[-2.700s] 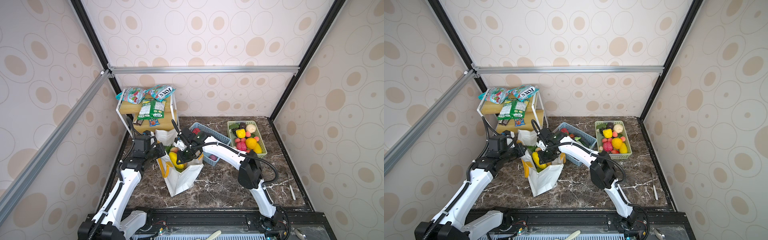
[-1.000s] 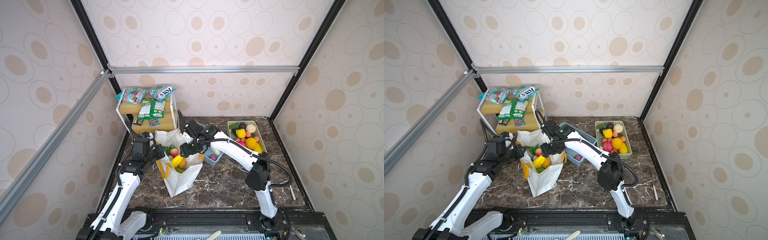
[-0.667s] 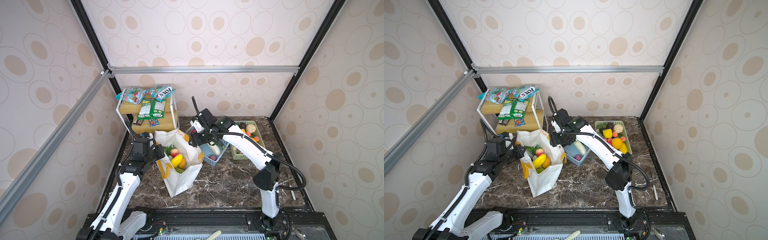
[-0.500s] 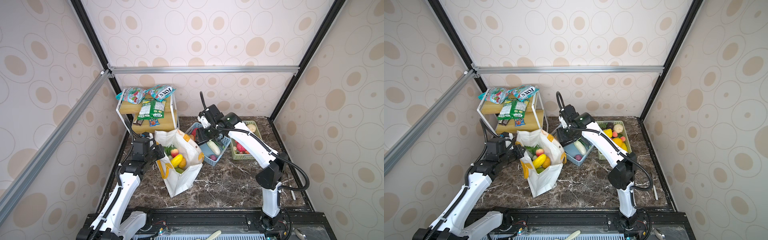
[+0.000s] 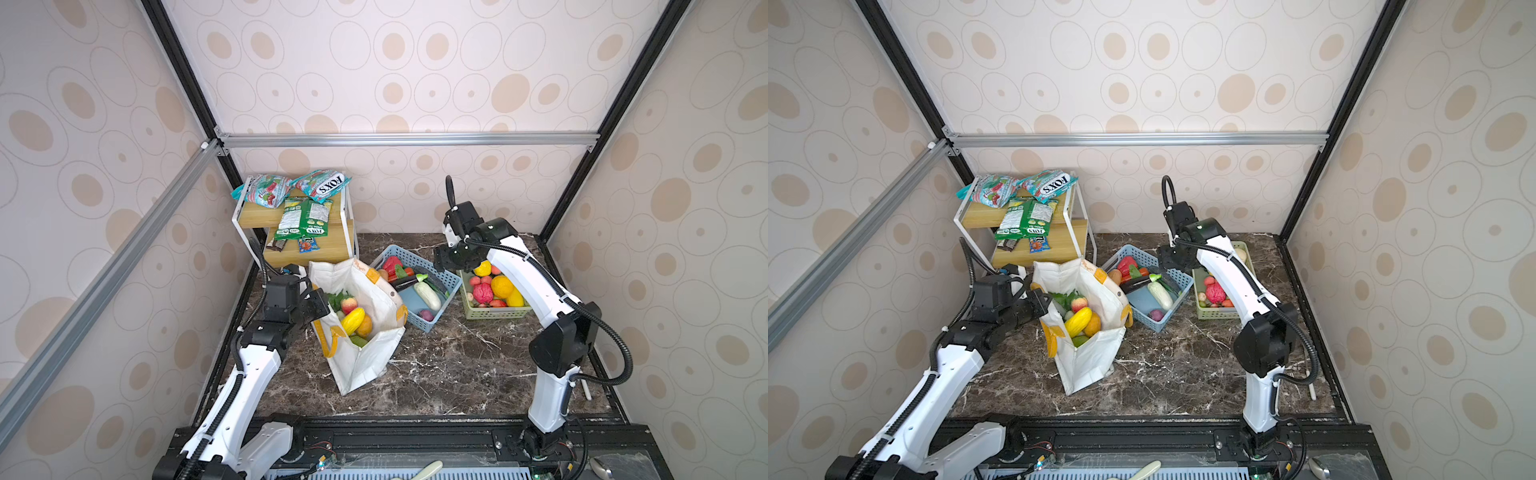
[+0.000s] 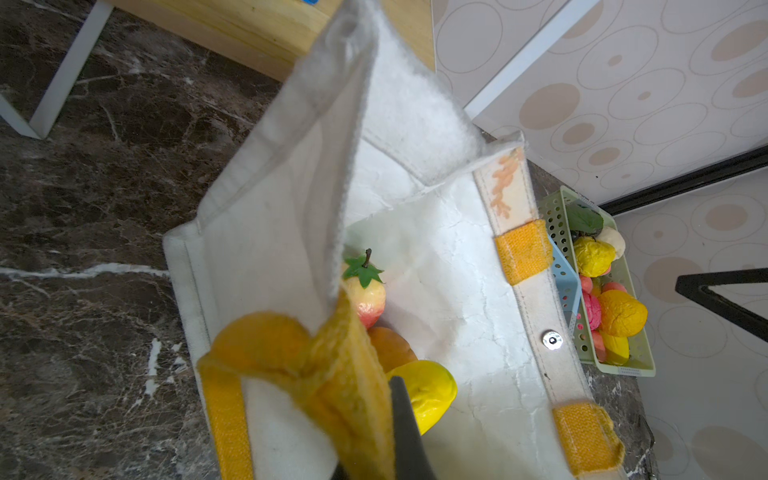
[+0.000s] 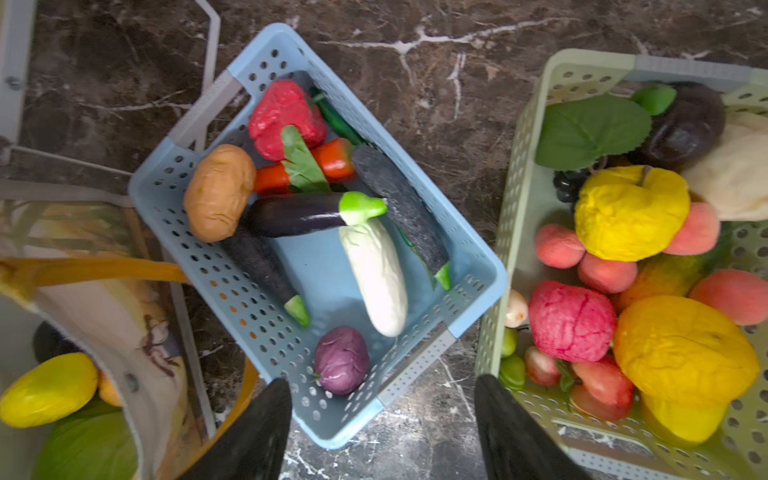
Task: Place the food into the grocery bag and tie it
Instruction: 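Raise the right gripper out of the bag and move it over the fruit basket, then lower the open right gripper into the fruit basket onto the red-yellow peach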
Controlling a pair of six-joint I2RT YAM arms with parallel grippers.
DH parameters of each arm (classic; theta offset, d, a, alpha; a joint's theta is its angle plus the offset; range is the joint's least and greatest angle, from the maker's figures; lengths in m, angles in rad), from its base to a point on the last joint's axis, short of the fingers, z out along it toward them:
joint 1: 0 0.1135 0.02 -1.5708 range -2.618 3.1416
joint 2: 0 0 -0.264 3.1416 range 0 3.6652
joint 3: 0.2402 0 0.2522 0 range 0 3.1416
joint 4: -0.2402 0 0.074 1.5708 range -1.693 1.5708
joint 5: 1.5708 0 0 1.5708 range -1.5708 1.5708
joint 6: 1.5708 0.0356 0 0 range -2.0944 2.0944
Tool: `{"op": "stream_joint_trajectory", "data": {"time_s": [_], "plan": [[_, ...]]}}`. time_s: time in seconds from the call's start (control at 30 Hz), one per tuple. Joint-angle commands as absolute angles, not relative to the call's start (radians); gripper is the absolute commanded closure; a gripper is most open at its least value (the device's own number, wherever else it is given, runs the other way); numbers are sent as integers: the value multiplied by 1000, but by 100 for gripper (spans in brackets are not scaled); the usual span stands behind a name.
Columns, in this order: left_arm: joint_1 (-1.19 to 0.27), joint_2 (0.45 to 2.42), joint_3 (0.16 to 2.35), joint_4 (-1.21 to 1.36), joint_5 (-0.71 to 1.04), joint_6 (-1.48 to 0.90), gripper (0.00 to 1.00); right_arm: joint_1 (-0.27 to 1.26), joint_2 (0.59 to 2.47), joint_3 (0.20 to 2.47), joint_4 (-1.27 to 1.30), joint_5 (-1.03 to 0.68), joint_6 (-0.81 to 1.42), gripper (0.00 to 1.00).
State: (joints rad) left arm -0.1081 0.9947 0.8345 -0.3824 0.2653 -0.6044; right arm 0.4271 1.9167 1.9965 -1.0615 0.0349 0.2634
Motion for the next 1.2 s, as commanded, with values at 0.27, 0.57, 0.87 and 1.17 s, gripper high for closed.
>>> {"op": "stream_joint_trajectory", "data": {"time_s": [0.27, 0.57, 0.87, 1.17], "plan": [[-101, 979, 868, -355, 259, -604, 100, 321, 1962, 1938, -1051, 182, 209, 27], [-101, 971, 865, -362, 250, -604, 100, 286, 2040, 1950, -1040, 216, 192, 29], [-100, 965, 860, -364, 249, -603, 100, 247, 2105, 1968, -1040, 261, 183, 46], [-101, 976, 862, -362, 252, -601, 100, 235, 2165, 1987, -1023, 254, 183, 56]]}}
